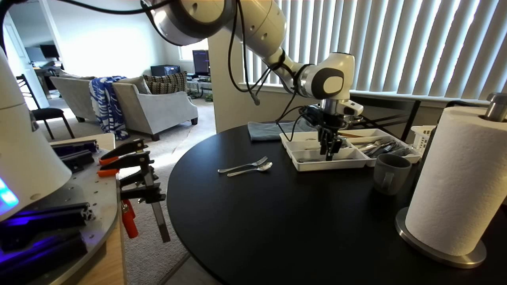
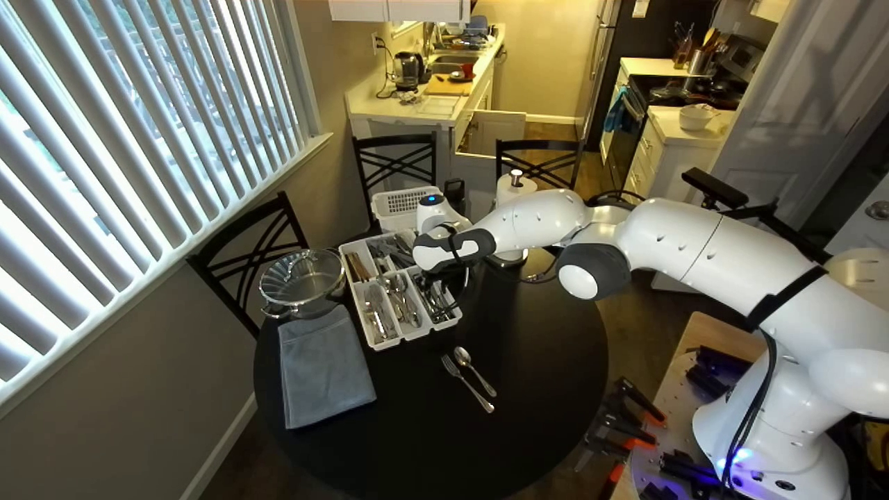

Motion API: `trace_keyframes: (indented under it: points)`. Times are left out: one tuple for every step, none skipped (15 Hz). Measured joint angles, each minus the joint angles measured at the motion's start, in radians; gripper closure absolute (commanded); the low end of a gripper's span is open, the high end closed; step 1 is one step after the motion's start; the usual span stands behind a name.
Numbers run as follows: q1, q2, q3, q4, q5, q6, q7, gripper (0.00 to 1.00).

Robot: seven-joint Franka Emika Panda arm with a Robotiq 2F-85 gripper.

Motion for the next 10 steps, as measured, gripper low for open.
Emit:
trace_keyframes:
  points:
    - [0.004,0.001,0.001,-0.001,-0.003,-0.007,0.000,0.12]
    - [0.009,0.002,0.001,-0.005,-0.006,-0.013,0.000,0.25]
    - [0.014,0.004,0.001,-0.008,-0.007,-0.017,0.000,0.50]
    - [0.019,0.006,0.001,-0.009,-0.007,-0.019,0.000,0.50]
    - [0.022,0.008,0.001,-0.012,-0.007,-0.025,0.000,0.52]
    - [0.024,0.009,0.001,-0.015,-0.007,-0.029,0.000,0.57]
    - [0.024,0.010,0.001,-0.018,-0.007,-0.033,0.000,0.65]
    - [0.024,0.010,0.001,-0.022,-0.007,-0.036,0.000,0.72]
    - [0.024,0.010,0.001,-0.027,-0.007,-0.037,0.000,0.79]
    - [0.024,0.009,0.001,-0.028,-0.007,-0.038,0.000,0.84]
